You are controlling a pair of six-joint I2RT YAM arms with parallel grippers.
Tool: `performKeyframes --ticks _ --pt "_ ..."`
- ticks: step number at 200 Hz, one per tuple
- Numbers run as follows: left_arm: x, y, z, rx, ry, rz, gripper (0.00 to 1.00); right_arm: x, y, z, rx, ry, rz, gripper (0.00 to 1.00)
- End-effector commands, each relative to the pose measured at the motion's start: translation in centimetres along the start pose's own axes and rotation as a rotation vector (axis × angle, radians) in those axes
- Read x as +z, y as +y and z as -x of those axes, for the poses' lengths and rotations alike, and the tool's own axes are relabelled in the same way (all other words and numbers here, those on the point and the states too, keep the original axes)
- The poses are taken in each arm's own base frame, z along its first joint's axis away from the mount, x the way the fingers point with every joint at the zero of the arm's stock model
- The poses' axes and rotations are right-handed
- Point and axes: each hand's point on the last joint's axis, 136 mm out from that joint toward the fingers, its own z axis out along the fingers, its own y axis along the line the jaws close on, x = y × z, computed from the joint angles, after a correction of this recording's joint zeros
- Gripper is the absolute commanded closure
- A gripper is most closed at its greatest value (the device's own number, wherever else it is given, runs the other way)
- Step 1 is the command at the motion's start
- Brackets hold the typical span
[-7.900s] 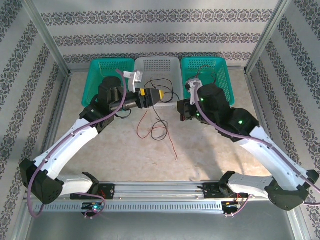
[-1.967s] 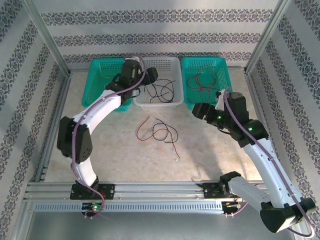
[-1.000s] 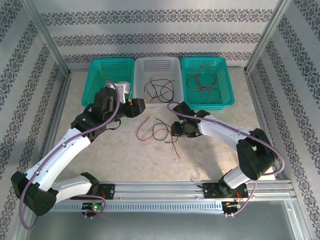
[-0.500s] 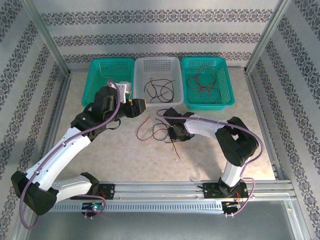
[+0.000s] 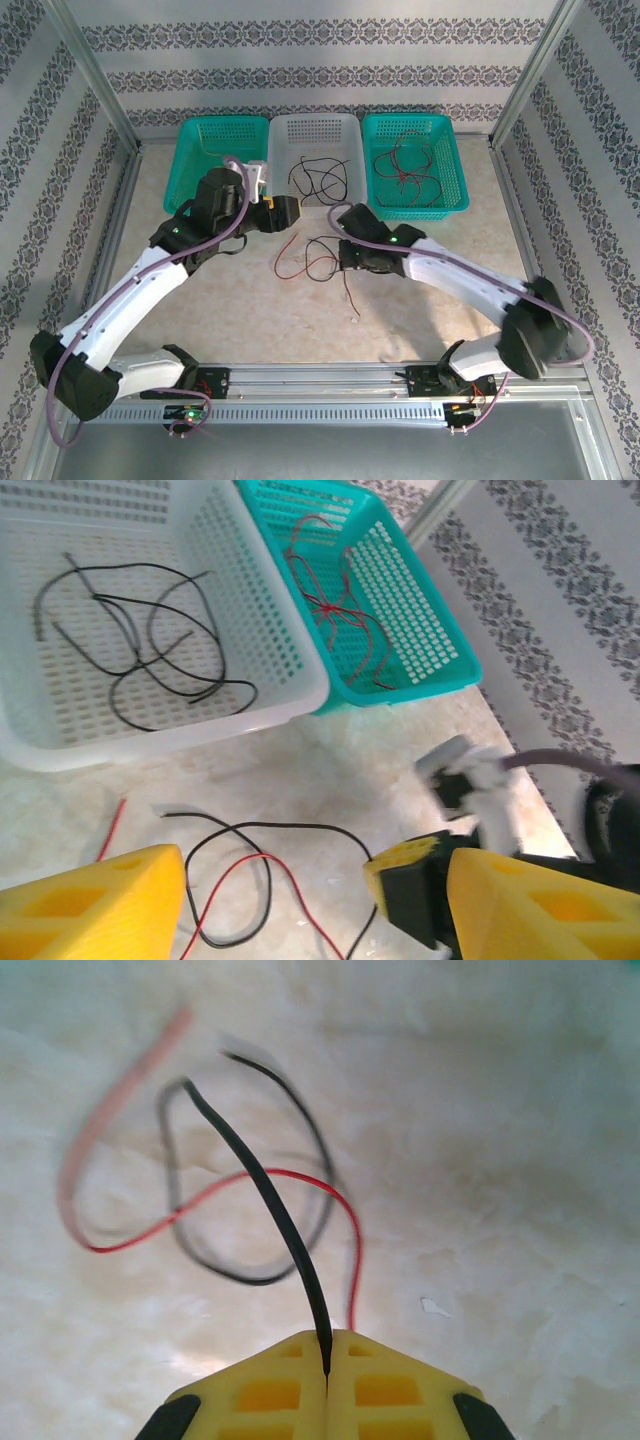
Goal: Untangle the cables
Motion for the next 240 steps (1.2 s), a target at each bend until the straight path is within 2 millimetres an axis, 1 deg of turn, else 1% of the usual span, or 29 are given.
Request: performKeyframes --ticks 1,25,42,56,68,89,110,129,140,161,176,183,188,203,208,225,240 --pt "-0.3 -4.0 2.6 0.058 -0.052 -0.172 0.26 -5.1 1.6 2.2 -0.07 -0.121 0.086 1.0" --pt "-0.1 -6.0 3.4 0.138 -0.059 -0.254 0.21 -10.2 4.0 4.1 -0.135 -0.222 0.219 1.0" --pt "0.1 -7.0 3.7 0.198 -0.046 -0.287 0.18 -13.0 5.1 5.1 -0.189 -0.274 0.26 1.0" --pt "0.0 -7.5 3.7 0.25 -0.029 -0.306 0.16 -14.8 5.5 5.9 -0.225 -0.316 0.268 1.0" --pt "-0.2 -7.8 3.7 0.292 -0.021 -0.315 0.14 -16.0 5.9 6.4 -0.254 -0.34 0.273 1.0" --pt "-0.3 -7.7 3.6 0.345 -0.02 -0.306 0.12 -17.6 6.5 7.0 -0.296 -0.37 0.28 1.0" --pt "-0.8 -8.8 3.3 0.36 -0.003 -0.372 0.12 -18.7 6.8 7.5 -0.317 -0.387 0.283 1.0" --pt "-1.3 -10.1 2.6 0.344 0.035 -0.462 0.16 -19.4 7.2 7.8 -0.329 -0.399 0.298 1.0" --pt "-1.3 -10.6 2.1 0.325 0.058 -0.502 0.21 -19.7 7.4 8.0 -0.335 -0.403 0.304 1.0" --pt "-1.0 -10.8 1.6 0.29 0.092 -0.531 0.31 -20.0 7.9 8.1 -0.349 -0.403 0.32 1.0" --pt "-1.0 -11.1 1.5 0.276 0.104 -0.553 0.33 -19.9 8.1 8.1 -0.355 -0.399 0.323 1.0" --pt "-1.0 -11.2 1.5 0.276 0.104 -0.558 0.36 -19.9 8.2 8.1 -0.36 -0.396 0.323 1.0" --pt "-1.0 -11.3 1.5 0.278 0.103 -0.56 0.4 -19.9 8.3 8.2 -0.363 -0.394 0.324 1.0" --pt "-0.9 -11.2 1.8 0.283 0.097 -0.547 0.62 -19.8 8.4 8.3 -0.365 -0.393 0.325 1.0" --pt "-0.9 -11.2 1.9 0.284 0.095 -0.545 0.67 -19.8 8.5 8.4 -0.366 -0.395 0.323 1.0" --pt "-1.0 -11.4 2.3 0.285 0.09 -0.546 0.8 -20.0 8.6 8.6 -0.366 -0.405 0.324 1.0" --pt "-1.1 -11.5 2.6 0.286 0.076 -0.543 0.9 -20.1 8.4 9.0 -0.359 -0.418 0.314 1.0"
